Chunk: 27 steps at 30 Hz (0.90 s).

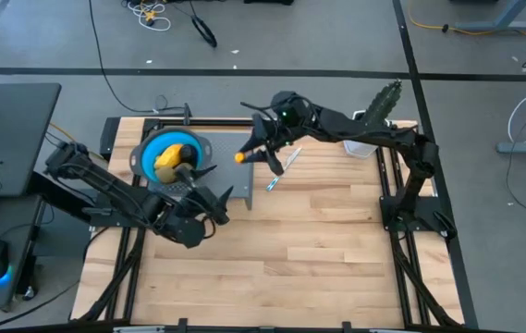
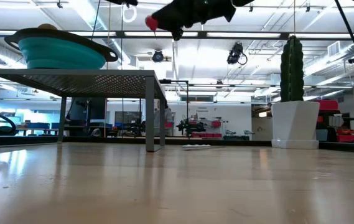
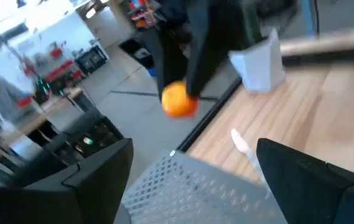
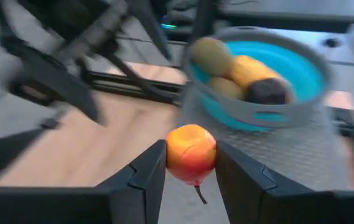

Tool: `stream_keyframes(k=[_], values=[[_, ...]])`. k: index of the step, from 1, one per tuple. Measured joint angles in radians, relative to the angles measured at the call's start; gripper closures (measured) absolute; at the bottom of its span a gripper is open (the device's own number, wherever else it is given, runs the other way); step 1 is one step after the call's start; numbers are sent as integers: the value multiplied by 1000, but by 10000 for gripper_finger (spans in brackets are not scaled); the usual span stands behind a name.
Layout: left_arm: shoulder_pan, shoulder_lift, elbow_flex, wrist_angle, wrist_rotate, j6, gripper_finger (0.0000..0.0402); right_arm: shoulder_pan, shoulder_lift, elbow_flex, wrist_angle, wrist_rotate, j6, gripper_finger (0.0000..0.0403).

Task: Pick & Place Fruit
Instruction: Put the orange pear into the blue strainer bowl

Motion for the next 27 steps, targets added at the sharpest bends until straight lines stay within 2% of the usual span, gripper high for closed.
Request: stream_keyframes(k=[4, 6, 11, 15, 24, 27], values=[[12, 18, -46, 22, -6, 159, 52, 22, 0, 0, -1, -98, 31, 265], [12, 23, -72, 34, -44, 229, 52, 33, 0, 0, -4, -101, 43, 265], [15, 74, -116, 200, -139, 493, 52, 55, 0, 0, 16, -96, 65, 265], [24, 123, -114, 325, -176, 659, 52, 67, 0, 0, 11, -93, 69, 265], [33, 131, -114, 468, -127, 776, 52, 76, -1, -45, 12, -95, 101, 265], [36, 130, -114, 543, -4, 814, 52, 76, -1, -61, 12, -94, 118, 265]])
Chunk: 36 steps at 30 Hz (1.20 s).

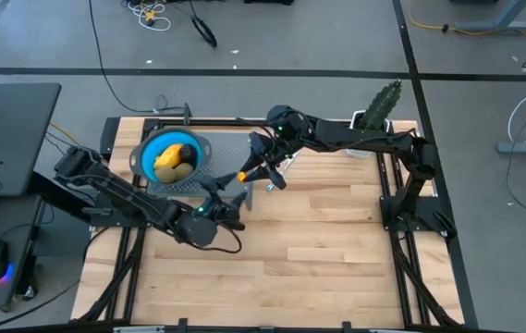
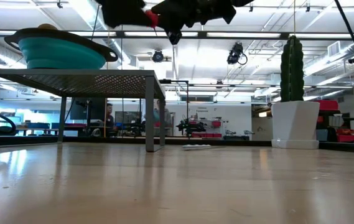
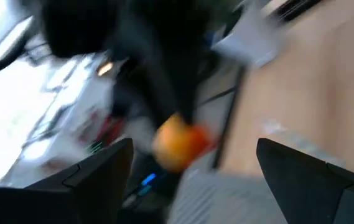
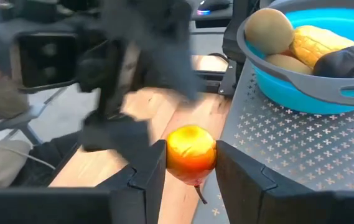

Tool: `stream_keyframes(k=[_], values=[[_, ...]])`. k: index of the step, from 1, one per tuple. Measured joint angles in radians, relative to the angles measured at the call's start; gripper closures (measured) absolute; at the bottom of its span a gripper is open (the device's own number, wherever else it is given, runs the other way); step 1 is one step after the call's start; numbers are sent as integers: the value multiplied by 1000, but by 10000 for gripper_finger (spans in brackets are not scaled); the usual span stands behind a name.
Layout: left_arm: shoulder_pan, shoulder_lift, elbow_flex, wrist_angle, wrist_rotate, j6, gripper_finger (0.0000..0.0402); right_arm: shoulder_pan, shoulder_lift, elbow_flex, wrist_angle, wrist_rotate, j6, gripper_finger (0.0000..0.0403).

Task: Pick & Place Fruit
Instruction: Put the orange pear into the blue strainer bowl

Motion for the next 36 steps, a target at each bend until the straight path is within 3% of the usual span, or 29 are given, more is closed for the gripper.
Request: stream_keyframes(k=[3, 11, 15, 24, 36], values=[[12, 3, 0, 108, 145, 63, 52, 0, 0, -3, 5, -1, 19, 265], [19, 3, 0, 194, 234, 152, 52, 14, 0, -4, -11, -49, 52, 265], [18, 3, 0, 192, 222, 156, 52, 15, 0, -4, -17, -110, 64, 265], [10, 3, 0, 195, 230, 166, 57, 14, 0, -4, -29, -134, 82, 265], [10, 4, 0, 195, 252, 162, 145, 15, 0, -4, -30, -181, 86, 265]])
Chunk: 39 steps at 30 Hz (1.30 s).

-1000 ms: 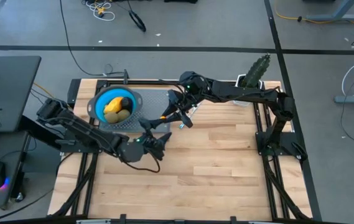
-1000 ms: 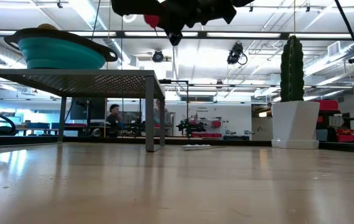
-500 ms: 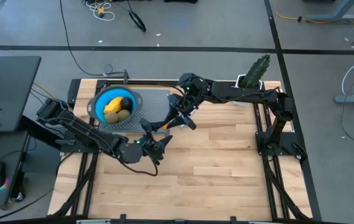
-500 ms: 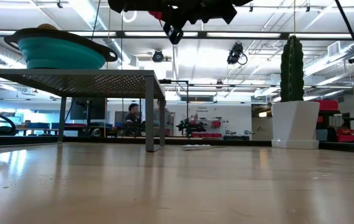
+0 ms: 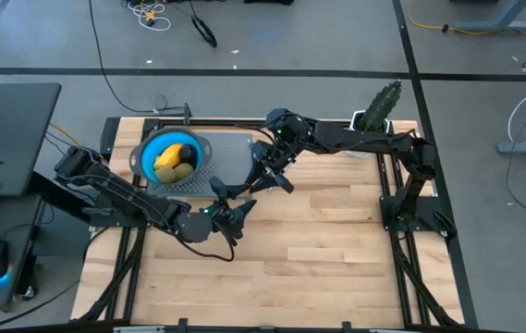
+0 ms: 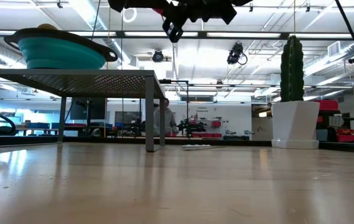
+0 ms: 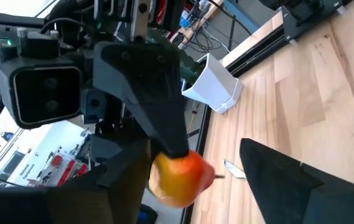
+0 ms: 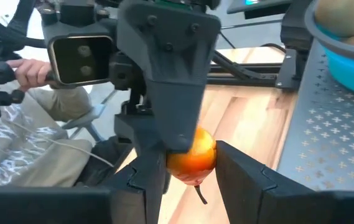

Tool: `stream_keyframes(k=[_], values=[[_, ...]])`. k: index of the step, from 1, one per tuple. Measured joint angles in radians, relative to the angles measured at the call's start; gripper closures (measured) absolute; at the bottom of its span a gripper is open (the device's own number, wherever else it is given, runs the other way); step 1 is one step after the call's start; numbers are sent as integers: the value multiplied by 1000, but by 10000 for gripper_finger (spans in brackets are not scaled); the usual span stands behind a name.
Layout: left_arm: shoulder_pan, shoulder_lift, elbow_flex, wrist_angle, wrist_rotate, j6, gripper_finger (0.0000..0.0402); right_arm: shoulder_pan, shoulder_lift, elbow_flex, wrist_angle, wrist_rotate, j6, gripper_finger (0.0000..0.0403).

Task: Pick & Place Fruit
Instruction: Put the orange pear into the blue strainer bowl

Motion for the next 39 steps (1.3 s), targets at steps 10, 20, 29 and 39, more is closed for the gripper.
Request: stream_keyframes(k=[10, 20, 29, 39], values=[[0, 0, 0, -2, -35, -7, 168, 1, 0, 0, 0, -33, 0, 265], [0, 0, 0, -2, -34, -29, 168, 6, 0, 0, 4, -62, -13, 265], [0, 0, 0, 0, -34, -27, 186, 13, 0, 0, 4, -61, -20, 265], [0, 0, 0, -1, -40, -29, 245, 13, 0, 0, 7, -56, -27, 265]])
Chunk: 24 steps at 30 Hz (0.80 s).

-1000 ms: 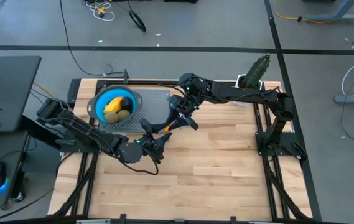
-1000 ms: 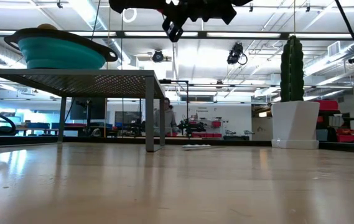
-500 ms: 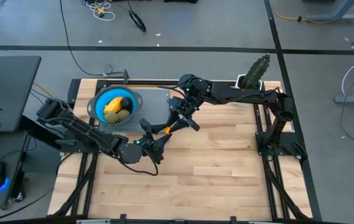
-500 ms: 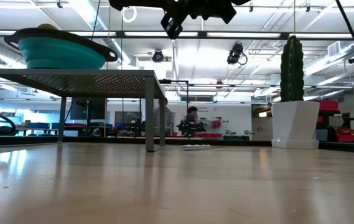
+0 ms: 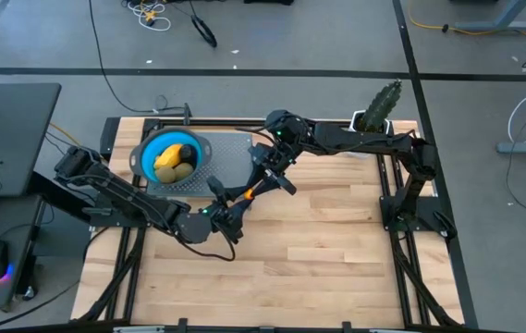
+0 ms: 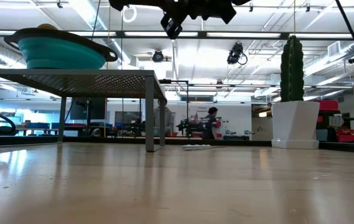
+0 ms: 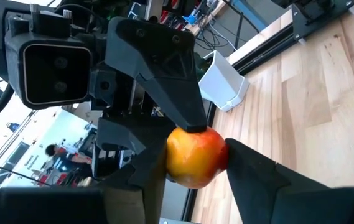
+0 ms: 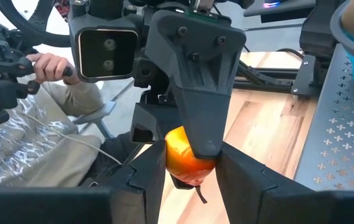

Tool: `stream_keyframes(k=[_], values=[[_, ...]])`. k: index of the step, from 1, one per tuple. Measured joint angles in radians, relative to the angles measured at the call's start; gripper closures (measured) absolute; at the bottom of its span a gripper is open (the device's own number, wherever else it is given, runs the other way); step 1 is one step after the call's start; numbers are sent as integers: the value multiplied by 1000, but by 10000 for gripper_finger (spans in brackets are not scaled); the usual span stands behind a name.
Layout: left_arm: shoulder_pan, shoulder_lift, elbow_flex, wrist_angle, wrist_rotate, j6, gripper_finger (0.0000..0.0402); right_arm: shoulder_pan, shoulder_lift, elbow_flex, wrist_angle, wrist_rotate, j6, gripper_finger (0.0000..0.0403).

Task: Pick & Place Fruit
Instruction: Put the orange pear into the blue strainer bowl

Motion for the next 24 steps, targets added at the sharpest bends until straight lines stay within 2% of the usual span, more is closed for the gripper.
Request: stream_keyframes(k=[12, 18, 24], values=[[0, 1, 0, 6, -26, -16, 247, -4, 0, 0, 21, 23, -51, 263], [-4, 1, 0, 10, -95, -44, 245, -36, -5, 0, 56, 56, -60, 237], [-12, 0, 0, 8, -3, -68, 254, -61, -47, 0, 48, 58, -72, 199]])
